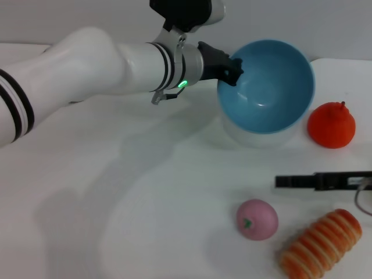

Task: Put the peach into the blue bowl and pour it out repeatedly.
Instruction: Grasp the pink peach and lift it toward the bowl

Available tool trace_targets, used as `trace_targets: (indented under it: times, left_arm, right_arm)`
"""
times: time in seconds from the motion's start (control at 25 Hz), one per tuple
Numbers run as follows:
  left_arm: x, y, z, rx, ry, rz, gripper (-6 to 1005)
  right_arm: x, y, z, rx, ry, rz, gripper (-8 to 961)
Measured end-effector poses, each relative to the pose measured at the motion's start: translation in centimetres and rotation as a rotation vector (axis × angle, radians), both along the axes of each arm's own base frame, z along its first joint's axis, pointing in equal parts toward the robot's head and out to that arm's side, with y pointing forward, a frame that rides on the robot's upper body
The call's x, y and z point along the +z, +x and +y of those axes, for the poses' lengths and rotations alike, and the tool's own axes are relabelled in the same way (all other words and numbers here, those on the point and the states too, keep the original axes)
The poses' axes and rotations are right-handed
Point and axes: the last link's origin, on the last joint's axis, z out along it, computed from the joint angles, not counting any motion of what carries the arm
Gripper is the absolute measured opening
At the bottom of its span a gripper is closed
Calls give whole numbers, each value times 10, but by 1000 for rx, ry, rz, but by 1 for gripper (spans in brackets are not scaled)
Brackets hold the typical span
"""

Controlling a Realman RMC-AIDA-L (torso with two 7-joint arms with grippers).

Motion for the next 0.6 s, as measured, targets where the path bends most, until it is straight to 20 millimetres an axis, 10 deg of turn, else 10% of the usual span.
trace_targets:
  times: [0.6]
  left_arm:
    - [5, -5, 5, 8, 52, -2, -1]
  right_arm:
    - [-36, -10, -5, -9, -106, -37, 743]
